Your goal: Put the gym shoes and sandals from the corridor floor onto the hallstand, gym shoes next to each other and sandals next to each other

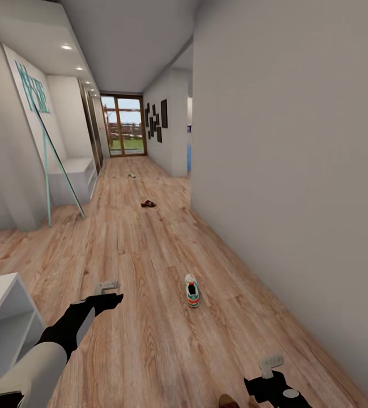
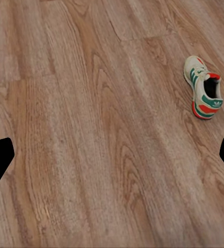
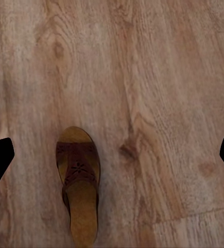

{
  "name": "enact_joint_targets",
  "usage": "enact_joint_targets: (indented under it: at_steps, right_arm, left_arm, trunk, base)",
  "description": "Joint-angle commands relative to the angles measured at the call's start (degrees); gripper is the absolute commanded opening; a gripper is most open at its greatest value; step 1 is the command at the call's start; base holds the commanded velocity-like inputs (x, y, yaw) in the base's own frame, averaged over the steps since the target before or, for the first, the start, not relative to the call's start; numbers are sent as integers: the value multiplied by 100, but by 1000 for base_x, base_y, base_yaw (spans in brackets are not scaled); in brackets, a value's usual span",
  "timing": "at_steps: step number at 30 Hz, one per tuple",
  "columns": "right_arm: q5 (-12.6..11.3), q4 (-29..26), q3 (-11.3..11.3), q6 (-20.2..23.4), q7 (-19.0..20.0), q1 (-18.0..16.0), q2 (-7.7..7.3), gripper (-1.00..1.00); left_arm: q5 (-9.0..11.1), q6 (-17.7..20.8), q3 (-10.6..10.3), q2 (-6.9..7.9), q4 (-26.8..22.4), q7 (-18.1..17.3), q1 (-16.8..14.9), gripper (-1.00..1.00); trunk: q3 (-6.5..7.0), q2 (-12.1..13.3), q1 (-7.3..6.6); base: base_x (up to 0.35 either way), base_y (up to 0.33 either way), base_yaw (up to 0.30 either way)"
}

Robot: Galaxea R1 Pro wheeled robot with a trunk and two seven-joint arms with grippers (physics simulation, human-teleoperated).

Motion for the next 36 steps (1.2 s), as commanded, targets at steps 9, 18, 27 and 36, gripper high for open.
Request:
enact_joint_targets:
  at_steps: [9,18,27,36]
  right_arm:
    - [45,-5,18,5,3,-2,-4,100]
    - [45,-6,10,5,-3,-2,4,100]
    - [41,-241,-7,22,-86,-2,215,100]
    - [36,-836,-8,38,-761,-4,391,100]
  left_arm:
    - [-7,46,24,1,-12,-35,-4,100]
    - [-7,47,21,0,-12,-35,-6,100]
    - [-10,47,21,-6,-19,-29,-14,100]
    - [-8,47,19,6,-20,-32,-20,100]
  trunk:
    - [-249,-365,197]
    - [-491,-726,395]
    - [-734,-1087,593]
    - [-976,-1448,790]
  base:
    - [0,0,1]
    - [0,0,70]
    - [0,0,123]
    - [0,0,130]
